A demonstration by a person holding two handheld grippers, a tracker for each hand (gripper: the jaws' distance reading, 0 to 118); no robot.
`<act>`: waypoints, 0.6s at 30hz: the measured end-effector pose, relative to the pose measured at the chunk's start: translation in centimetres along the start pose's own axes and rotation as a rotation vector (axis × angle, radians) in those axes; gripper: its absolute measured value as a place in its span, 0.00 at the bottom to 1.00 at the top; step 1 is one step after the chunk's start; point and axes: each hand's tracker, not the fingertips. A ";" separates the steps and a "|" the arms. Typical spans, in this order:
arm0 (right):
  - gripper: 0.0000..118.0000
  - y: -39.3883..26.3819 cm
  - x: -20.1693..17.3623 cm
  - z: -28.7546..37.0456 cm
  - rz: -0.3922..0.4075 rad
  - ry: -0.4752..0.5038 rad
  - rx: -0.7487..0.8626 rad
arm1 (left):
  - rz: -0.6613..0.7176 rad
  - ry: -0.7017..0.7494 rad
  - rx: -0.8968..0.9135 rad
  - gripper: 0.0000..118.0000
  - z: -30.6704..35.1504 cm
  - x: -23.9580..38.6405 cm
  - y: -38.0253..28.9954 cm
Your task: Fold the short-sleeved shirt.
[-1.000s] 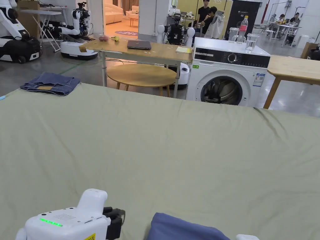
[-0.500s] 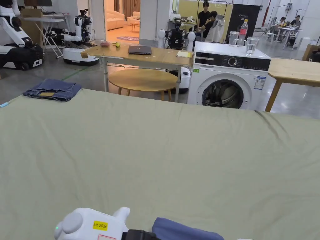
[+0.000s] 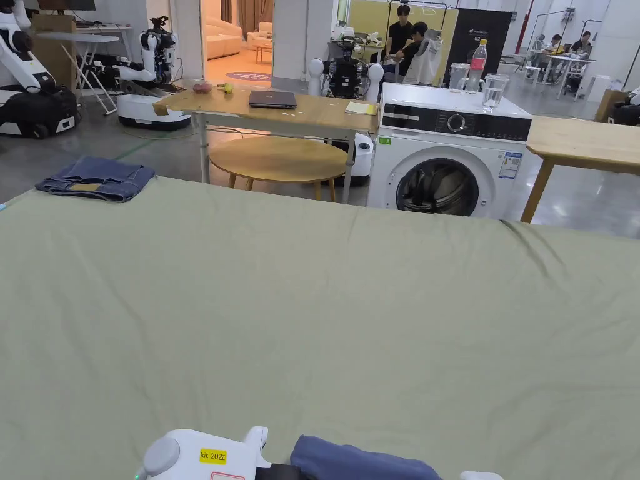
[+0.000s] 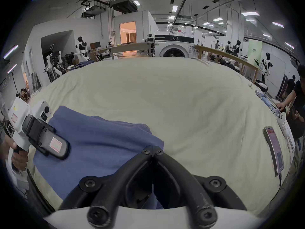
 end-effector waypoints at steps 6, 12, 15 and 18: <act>0.00 1.3 -0.4 0.8 0.029 0.002 0.039 | -0.022 0.009 0.010 0.14 0.6 1.8 0.0; 0.00 4.9 -1.5 1.6 0.064 -0.007 0.162 | -0.043 0.045 0.018 0.14 3.6 4.7 0.9; 0.00 6.7 -2.1 1.9 0.070 0.002 0.219 | -0.059 0.095 0.026 0.14 6.6 6.5 1.6; 0.00 7.9 -2.5 2.3 0.060 0.019 0.268 | -0.119 0.164 0.033 0.14 10.5 8.2 2.5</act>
